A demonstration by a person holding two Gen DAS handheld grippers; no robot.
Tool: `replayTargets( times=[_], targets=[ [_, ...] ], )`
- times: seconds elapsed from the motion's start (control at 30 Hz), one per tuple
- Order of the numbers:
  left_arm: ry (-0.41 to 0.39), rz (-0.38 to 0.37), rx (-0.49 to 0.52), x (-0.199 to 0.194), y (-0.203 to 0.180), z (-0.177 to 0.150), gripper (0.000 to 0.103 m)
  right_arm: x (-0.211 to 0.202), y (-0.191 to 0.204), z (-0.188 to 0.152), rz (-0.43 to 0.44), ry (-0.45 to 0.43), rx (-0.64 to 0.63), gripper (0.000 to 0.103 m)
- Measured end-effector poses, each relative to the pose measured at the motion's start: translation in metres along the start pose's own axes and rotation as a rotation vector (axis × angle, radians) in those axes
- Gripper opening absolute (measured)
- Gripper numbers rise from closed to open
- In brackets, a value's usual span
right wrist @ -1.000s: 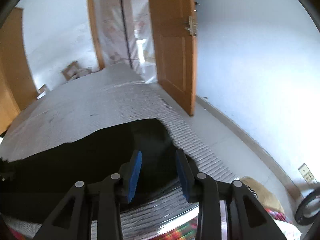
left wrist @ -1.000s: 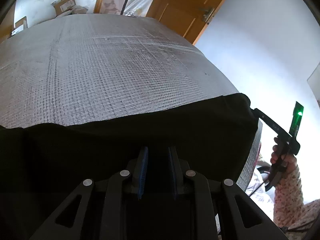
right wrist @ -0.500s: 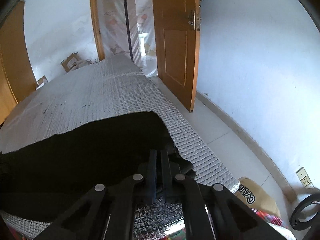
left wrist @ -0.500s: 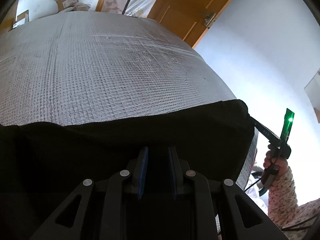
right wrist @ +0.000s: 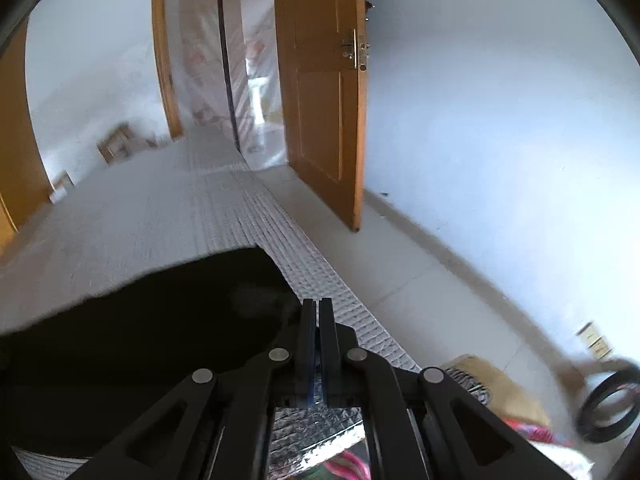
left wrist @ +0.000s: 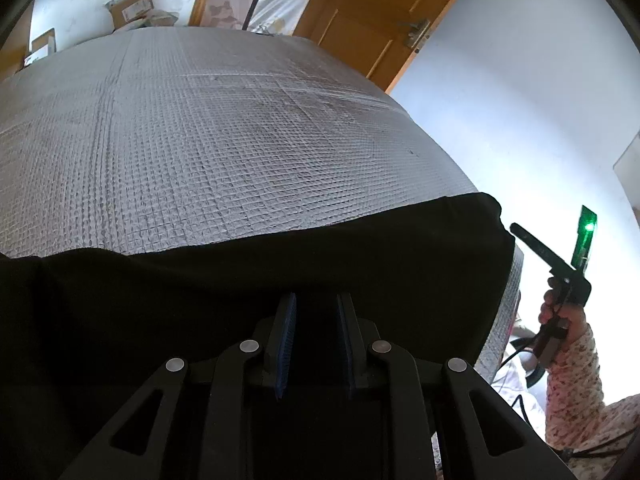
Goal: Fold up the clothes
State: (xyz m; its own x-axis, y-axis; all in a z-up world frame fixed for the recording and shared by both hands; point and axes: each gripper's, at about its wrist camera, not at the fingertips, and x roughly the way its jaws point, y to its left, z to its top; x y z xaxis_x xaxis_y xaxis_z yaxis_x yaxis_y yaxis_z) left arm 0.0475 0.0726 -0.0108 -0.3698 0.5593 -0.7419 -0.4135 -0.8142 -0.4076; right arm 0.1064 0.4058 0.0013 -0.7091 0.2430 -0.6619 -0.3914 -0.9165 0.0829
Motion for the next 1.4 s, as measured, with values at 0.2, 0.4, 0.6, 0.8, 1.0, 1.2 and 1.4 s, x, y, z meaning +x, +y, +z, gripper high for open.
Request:
replayTargets(
  times=[0.2, 0.4, 0.6, 0.8, 1.0, 1.2, 1.4],
  targets=[
    [0.001, 0.010, 0.007, 0.002, -0.003, 0.001, 0.021, 0.009, 0.001, -0.004, 0.039, 0.035, 0.006, 0.031],
    [-0.004, 0.007, 0.008, 0.002, -0.002, -0.001, 0.021, 0.016, 0.000, -0.012, 0.009, 0.061, 0.039, 0.042],
    [-0.002, 0.008, 0.007, 0.001, -0.001, 0.000, 0.021, 0.016, 0.005, -0.014, 0.037, 0.059, 0.035, 0.013],
    [-0.004, 0.009, 0.012, 0.001, -0.003, -0.001, 0.021, 0.011, 0.008, -0.011, 0.016, 0.037, -0.006, 0.008],
    [0.000, 0.007, 0.008, 0.001, -0.002, 0.000, 0.021, 0.012, 0.007, -0.013, 0.025, 0.049, 0.009, 0.010],
    [0.004, 0.048, 0.034, 0.001, -0.013, 0.004, 0.021, 0.009, -0.014, -0.011, 0.149, 0.040, 0.124, 0.036],
    [-0.003, -0.001, 0.060, 0.006, -0.025, 0.011, 0.021, 0.008, -0.023, -0.014, 0.112, 0.029, 0.156, 0.041]
  ],
)
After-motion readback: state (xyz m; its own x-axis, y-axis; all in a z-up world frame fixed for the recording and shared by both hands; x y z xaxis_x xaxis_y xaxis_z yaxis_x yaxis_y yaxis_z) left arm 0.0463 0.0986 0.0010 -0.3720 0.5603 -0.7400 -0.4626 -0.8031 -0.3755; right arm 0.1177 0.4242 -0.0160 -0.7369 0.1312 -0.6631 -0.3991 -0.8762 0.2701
